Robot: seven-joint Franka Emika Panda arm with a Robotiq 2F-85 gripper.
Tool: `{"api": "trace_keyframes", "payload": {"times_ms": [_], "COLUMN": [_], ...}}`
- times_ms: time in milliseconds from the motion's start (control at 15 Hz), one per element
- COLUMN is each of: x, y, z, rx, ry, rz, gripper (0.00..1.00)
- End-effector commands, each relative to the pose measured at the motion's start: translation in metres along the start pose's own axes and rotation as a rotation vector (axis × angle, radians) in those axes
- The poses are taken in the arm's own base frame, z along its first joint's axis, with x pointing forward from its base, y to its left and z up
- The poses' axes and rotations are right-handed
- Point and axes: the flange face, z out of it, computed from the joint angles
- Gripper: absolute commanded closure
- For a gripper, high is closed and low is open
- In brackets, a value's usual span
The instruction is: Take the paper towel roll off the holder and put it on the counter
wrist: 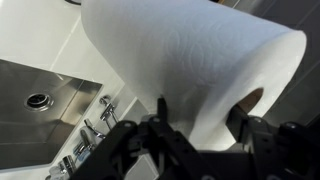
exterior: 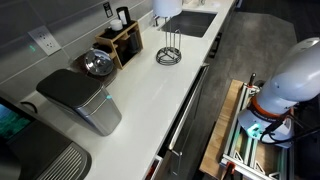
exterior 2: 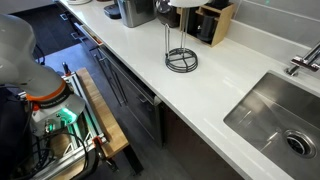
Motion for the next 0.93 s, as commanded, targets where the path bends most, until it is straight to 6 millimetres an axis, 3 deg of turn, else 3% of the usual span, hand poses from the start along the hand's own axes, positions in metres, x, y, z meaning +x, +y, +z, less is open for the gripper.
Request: {"api": "trace_keyframes", "payload": {"times_ms": [0,533,867], "x": [0.001,-0.002,-0.005], "y": [-0.004,-0.012,-0.015], "z": [-0.022,-0.051,-0.053], "rx": [0.002,0.033,0.028], "ry": [0.0,0.014,0.009], "rz": [-0.036,-0.129,-0.159], "gripper": [0.66,0.66,0.66]}}
